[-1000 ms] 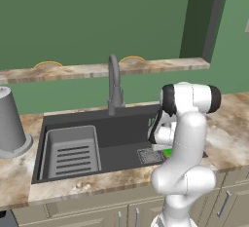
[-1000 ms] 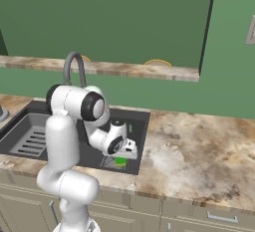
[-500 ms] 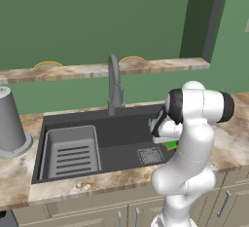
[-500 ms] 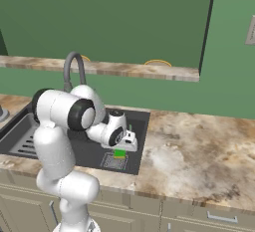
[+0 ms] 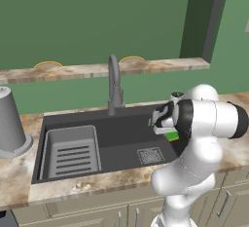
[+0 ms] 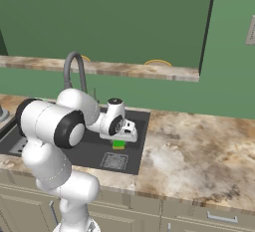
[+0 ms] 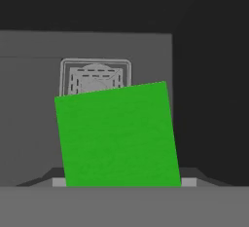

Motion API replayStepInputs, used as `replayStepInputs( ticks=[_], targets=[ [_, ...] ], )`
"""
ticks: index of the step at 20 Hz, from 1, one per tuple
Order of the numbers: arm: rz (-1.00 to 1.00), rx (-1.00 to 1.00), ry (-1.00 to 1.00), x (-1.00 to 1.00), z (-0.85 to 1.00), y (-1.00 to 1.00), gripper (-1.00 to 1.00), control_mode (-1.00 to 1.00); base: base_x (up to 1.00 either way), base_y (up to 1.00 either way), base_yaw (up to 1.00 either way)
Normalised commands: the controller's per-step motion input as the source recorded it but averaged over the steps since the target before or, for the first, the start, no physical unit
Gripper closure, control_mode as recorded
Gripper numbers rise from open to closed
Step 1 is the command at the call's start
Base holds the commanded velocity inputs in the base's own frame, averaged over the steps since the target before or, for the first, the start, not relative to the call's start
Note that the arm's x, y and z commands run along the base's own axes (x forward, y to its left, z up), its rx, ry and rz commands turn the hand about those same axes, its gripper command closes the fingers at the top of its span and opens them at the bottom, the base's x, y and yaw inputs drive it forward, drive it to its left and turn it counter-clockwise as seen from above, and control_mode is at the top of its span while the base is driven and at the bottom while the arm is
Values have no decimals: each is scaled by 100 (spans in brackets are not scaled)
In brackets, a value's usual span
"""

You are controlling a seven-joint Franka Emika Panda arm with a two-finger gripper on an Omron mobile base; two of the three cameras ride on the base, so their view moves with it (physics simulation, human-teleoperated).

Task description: Pick up the spray and sponge from the sink, and place them back in the cabinet, and close the cabinet doors.

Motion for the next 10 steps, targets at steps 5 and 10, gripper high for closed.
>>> replayStepInputs(
  ticks=[5,10],
  targets=[
    [0,0,0,0,55,0,100,-100,0,0,0],
    [0,0,0,-7,60,0,100,-100,0,0,0]
  ],
)
